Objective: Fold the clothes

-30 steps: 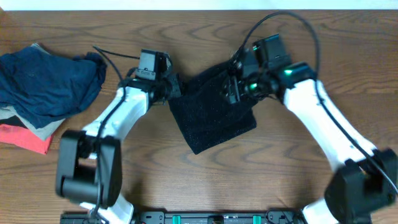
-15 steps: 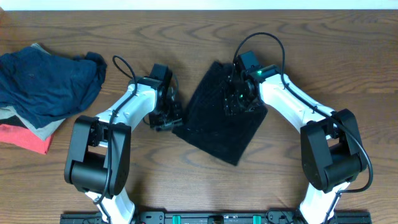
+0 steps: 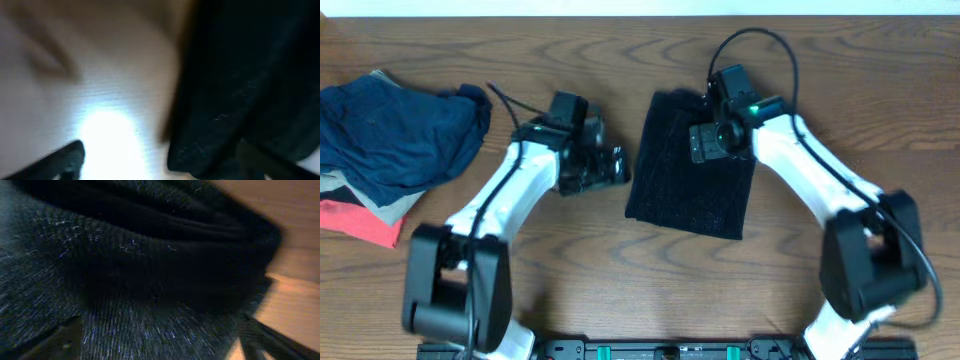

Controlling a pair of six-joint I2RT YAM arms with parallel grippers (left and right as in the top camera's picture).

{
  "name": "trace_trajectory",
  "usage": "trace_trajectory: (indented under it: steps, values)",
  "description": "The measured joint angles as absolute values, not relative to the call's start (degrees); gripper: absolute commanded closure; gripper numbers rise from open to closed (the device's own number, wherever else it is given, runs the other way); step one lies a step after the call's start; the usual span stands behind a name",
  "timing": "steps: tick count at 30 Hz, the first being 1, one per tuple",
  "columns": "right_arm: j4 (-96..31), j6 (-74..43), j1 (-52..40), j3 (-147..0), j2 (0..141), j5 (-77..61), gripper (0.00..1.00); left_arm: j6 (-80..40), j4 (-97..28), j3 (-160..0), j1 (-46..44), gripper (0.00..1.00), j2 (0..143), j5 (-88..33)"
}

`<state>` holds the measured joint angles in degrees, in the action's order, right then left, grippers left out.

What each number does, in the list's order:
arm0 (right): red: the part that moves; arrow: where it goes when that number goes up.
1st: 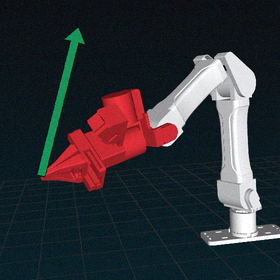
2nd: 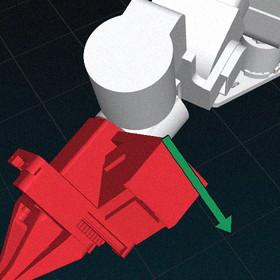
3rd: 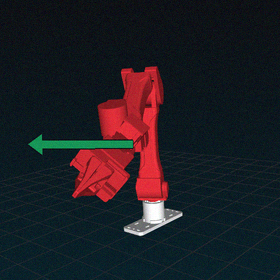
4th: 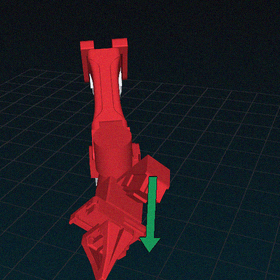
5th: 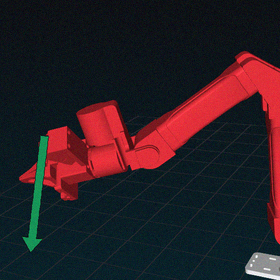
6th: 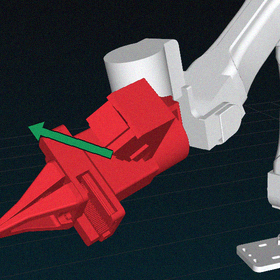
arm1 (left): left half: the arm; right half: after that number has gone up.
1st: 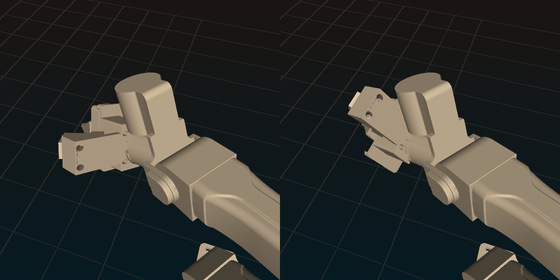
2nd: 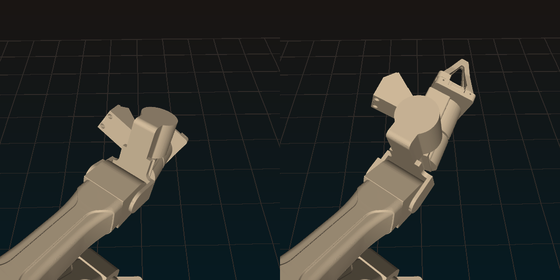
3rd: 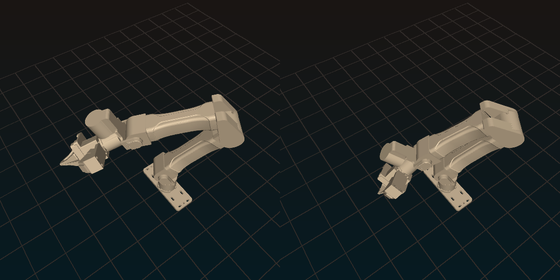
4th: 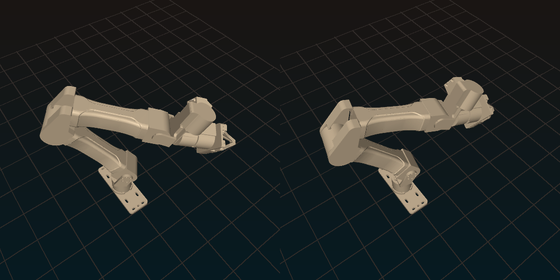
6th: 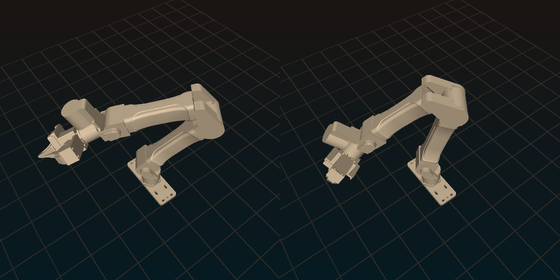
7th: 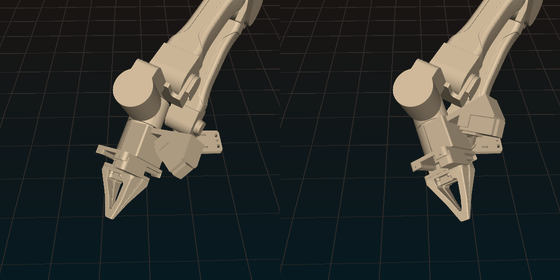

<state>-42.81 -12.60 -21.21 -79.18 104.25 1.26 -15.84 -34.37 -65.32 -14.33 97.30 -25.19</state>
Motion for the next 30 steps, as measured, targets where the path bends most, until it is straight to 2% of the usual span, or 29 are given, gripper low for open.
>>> trace_trajectory:
  steps: [9,17,18,21,22,26,30]
  values:
    - [-47.48,-12.47,-21.08,-79.79,88.27,2.39,0.01,-14.72,-21.43,-65.34,-14.94,0.02,101.86,-34.37]
    - [-51.22,-12.47,-21.08,-79.79,86.76,2.39,0.01,-14.72,-15.29,-65.34,-19.46,0.00,112.12,-45.45]
    - [-51.40,-12.45,-21.08,-79.79,86.76,2.42,0.01,-14.63,-14.79,-65.34,-20.16,0.08,113.03,-46.57]
    - [-52.10,-12.45,-21.08,-79.79,86.76,2.39,0.01,-14.57,-13.63,-65.76,-21.87,0.81,114.59,-48.10]
    - [-52.64,-12.45,-21.08,-79.79,86.76,2.42,0.01,-14.50,-13.43,-65.76,-22.28,0.94,115.46,-48.51]
    - [-53.93,-12.43,-21.06,-79.79,86.76,2.70,0.01,-13.74,-13.67,-65.76,-22.09,0.94,116.16,-50.65]
    - [-55.02,-12.36,-20.58,-79.79,86.76,3.29,0.01,-13.08,-18.31,-65.78,-19.86,0.94,113.86,-47.22]
